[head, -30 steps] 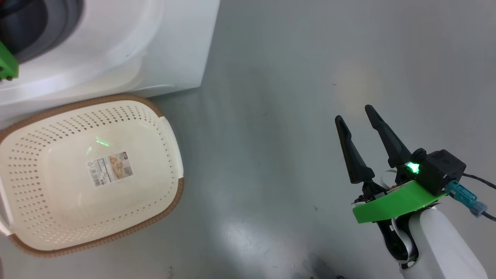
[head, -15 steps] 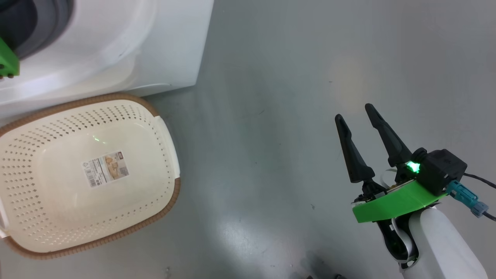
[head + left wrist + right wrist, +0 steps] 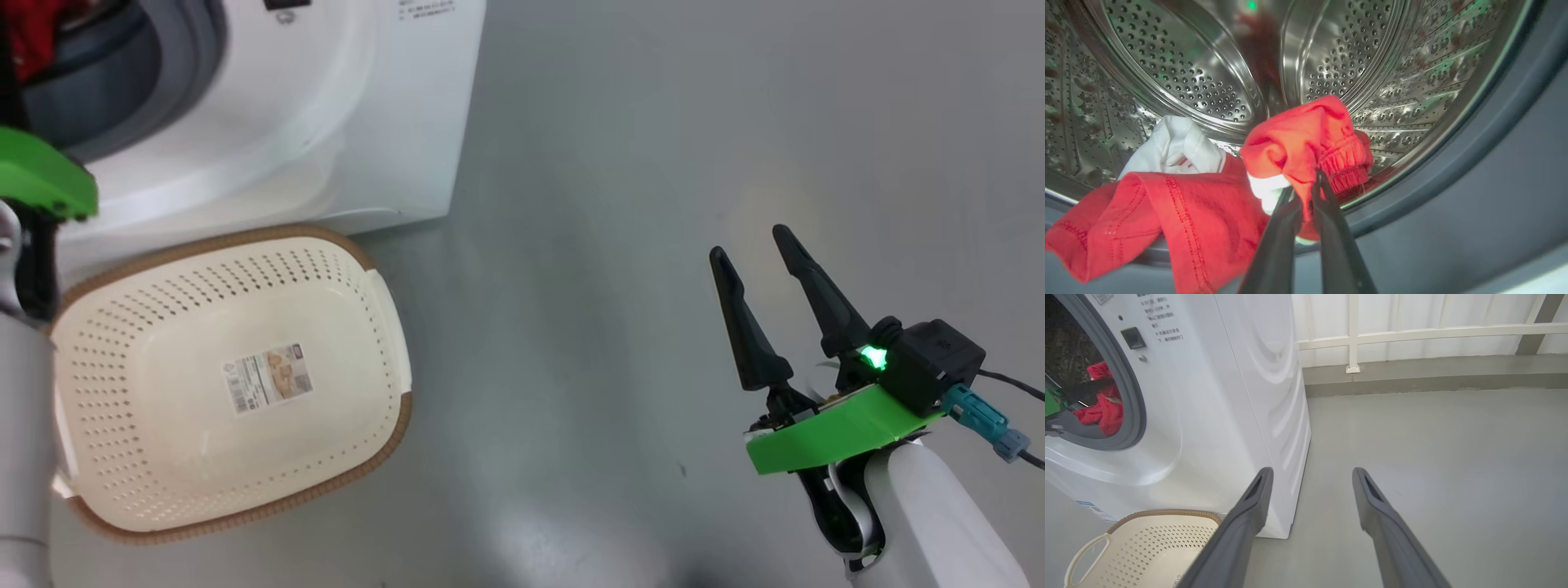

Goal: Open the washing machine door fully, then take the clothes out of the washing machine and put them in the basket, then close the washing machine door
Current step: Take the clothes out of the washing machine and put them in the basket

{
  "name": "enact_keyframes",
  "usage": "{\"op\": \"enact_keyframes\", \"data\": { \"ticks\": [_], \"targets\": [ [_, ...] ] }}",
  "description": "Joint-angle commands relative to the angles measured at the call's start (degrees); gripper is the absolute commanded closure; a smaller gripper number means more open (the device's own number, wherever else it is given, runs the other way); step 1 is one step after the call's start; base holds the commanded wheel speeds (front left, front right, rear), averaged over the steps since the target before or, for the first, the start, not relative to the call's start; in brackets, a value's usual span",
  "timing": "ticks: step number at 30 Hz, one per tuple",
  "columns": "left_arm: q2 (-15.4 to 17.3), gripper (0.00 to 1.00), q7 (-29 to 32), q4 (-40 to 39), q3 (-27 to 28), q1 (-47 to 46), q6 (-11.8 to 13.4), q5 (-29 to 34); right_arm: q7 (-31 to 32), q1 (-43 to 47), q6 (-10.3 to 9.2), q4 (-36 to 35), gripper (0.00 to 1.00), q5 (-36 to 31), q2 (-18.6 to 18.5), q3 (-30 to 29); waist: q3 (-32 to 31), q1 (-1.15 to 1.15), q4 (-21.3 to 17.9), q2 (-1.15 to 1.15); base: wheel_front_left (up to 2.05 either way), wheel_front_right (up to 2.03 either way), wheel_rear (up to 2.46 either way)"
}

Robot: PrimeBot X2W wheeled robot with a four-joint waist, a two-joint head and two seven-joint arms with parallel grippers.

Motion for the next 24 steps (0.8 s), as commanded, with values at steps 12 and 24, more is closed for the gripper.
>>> {"op": "enact_keyframes", "data": {
  "ticks": [12,24],
  "targets": [
    [-3.1,1.00,-0.7,-19.2,10.9,17.5,-0.4,4.7,-0.4,5.6,0.35,-0.1,0.00,0.0,-1.5,0.1,-9.4,0.00,3.5,0.00,0.00,0.00,0.00],
    [-6.9,1.00,-0.7,-31.8,12.7,25.0,-0.9,8.2,-0.4,7.9,0.35,0.1,0.00,-0.2,-2.0,-0.5,-13.3,0.00,5.4,0.00,0.00,0.00,0.00]
  ]
}}
